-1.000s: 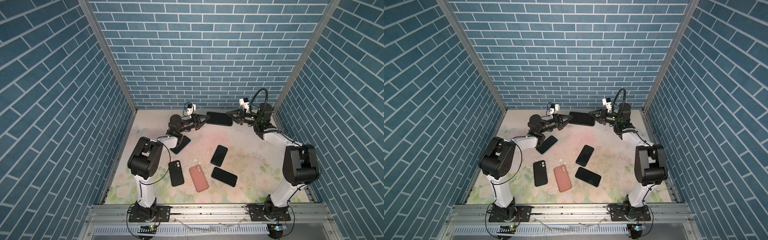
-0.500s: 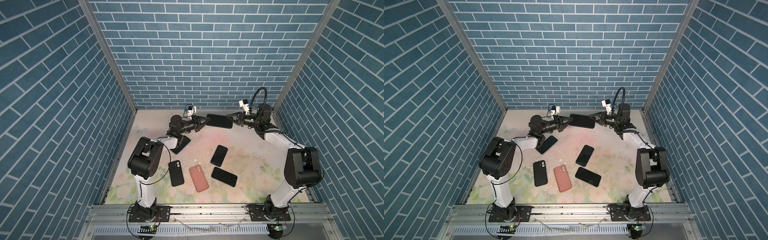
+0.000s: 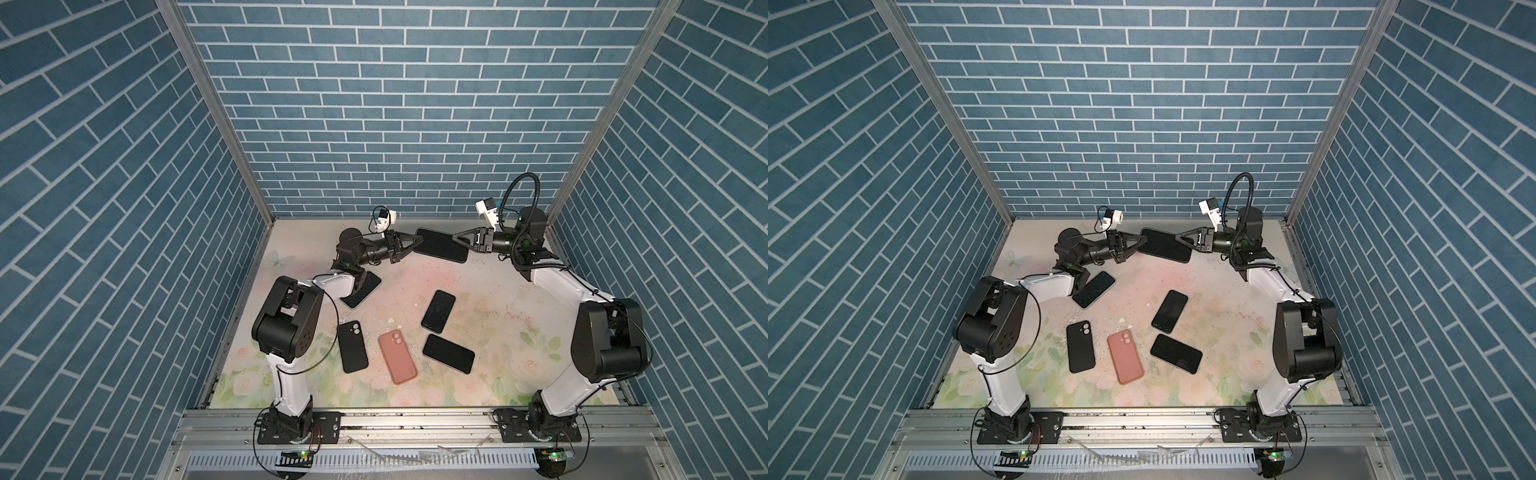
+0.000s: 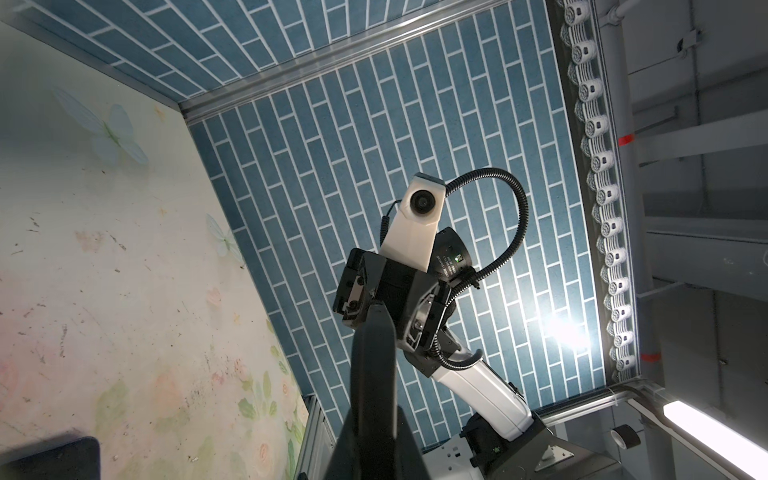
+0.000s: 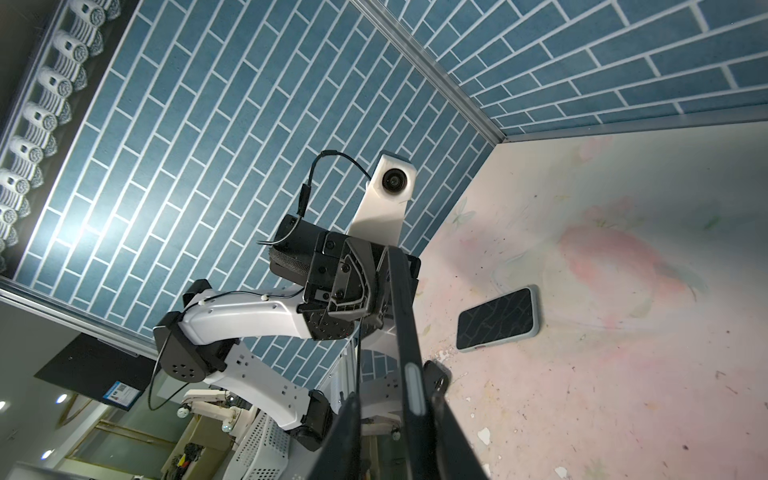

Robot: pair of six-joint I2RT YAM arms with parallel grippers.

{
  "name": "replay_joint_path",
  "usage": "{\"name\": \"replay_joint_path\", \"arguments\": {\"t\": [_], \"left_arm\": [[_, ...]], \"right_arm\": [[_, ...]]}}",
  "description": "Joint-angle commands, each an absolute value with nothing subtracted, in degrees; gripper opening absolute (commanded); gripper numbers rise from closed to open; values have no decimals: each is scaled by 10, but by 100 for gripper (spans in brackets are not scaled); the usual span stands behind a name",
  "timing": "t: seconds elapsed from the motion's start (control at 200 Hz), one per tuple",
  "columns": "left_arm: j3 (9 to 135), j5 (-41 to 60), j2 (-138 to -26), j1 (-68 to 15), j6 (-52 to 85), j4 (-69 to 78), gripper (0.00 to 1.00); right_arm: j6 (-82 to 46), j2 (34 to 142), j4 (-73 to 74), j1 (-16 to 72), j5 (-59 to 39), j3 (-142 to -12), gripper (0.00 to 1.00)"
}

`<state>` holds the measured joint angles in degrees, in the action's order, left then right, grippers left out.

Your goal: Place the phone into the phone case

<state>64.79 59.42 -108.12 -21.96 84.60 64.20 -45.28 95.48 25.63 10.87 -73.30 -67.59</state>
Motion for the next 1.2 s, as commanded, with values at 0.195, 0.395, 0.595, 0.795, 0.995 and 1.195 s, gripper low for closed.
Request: {"name": "replay_joint_path", "arguments": {"t": [0.195, 0.395, 0.595, 0.795, 0.995, 1.195], "left_arm": [[669, 594, -1055, -213, 817, 633, 0], [676, 591, -1026, -204, 740, 530, 4], [688, 573, -995, -203, 652, 414, 18], [662, 488, -941, -194, 547, 317, 52], [632, 416, -892, -188, 484, 245, 66], [578, 279, -801, -176, 410, 149, 73]], "right_arm": [[-686, 1000, 588, 119, -793, -660, 8], [-623, 1000, 500, 118, -768, -664, 5], [-311, 954, 58, 123, -678, -719, 0], [-299, 938, -17, 130, -582, -724, 0], [-376, 937, 35, 160, -506, -692, 0], [-420, 981, 60, 224, -396, -698, 0]]}}
